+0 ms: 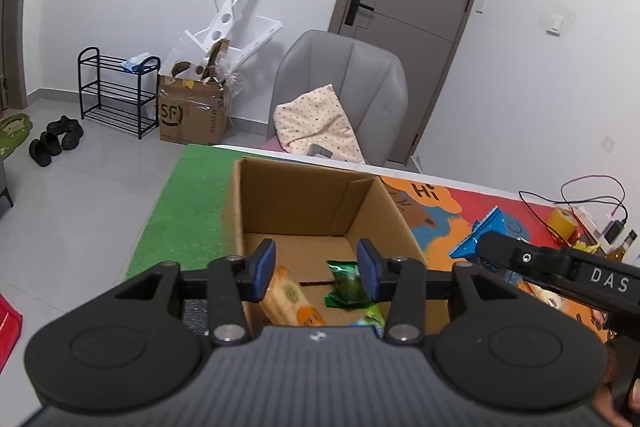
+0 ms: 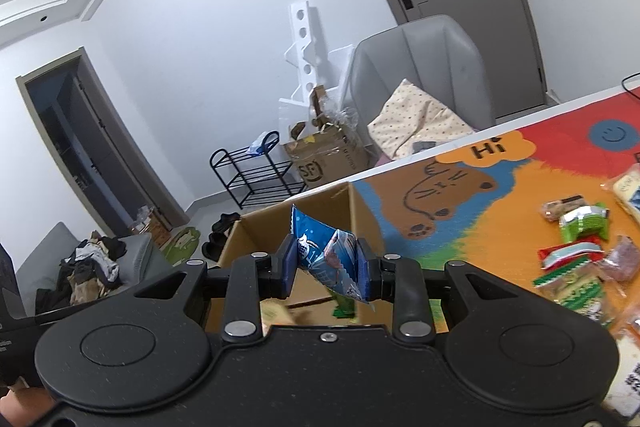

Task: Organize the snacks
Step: 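Open both tools to release the bread pack and blue packet into the box, then move both tools back toward the remaining snacks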

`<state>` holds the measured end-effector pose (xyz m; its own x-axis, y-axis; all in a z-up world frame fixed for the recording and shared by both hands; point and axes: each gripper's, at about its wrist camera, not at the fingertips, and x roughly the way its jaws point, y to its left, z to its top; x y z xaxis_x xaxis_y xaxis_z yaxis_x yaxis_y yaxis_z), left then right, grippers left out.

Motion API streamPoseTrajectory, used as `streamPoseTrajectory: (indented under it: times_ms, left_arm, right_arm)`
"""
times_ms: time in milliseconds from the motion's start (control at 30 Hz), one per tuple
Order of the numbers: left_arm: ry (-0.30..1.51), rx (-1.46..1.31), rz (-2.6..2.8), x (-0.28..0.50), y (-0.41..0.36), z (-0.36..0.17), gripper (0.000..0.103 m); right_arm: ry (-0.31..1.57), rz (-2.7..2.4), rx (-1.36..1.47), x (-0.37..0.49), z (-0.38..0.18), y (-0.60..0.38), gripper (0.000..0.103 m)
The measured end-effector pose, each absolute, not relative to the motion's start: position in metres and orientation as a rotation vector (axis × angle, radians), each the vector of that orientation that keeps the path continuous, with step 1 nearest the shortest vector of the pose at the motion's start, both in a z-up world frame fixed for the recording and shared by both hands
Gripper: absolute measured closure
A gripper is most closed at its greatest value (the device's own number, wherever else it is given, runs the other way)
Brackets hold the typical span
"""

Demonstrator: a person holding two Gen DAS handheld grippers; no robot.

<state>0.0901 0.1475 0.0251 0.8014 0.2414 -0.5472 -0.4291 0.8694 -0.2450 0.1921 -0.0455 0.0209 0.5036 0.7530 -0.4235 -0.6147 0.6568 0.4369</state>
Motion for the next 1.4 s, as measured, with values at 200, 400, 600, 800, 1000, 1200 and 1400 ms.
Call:
streamPoseTrajectory:
  times_ms: [200, 400, 600, 800, 1000, 1200, 1400]
  left_arm:
    - [0.525, -0.389, 0.386, 0.080, 0.159, 0.026, 0.046]
    - [0.513, -0.396, 0.419, 0.073, 0.165, 0.027, 0.023]
    - [0.526, -0.389, 0.402, 0.077, 0.155, 0.025, 0.017]
    - [0.538, -0.370, 0.369, 0.082, 0.136, 0.024, 0.013]
    - [0.545, -0.348, 0.339, 0.089, 0.117, 0.024, 0.010]
    - [0.548, -0.320, 0.292, 0.097, 0.097, 0.024, 0.008]
    - [0.551, -0.305, 0.260, 0.104, 0.079, 0.025, 0.005]
  right_arm:
    - [0.642, 0.887, 0.277, 0.187, 0.023, -0.032, 0.055]
    - [0.653, 0.842, 0.284, 0.186, 0.019, -0.040, 0.047]
    - [0.651, 0.789, 0.268, 0.184, 0.016, -0.057, 0.036]
    - [0.627, 0.738, 0.254, 0.182, 0.015, -0.079, 0.022]
    - [0.609, 0.681, 0.250, 0.182, 0.015, -0.102, 0.010]
    - [0.596, 0.645, 0.253, 0.183, 0.012, -0.121, 0.000]
    - [0.595, 0.607, 0.257, 0.187, 0.009, -0.141, 0.000]
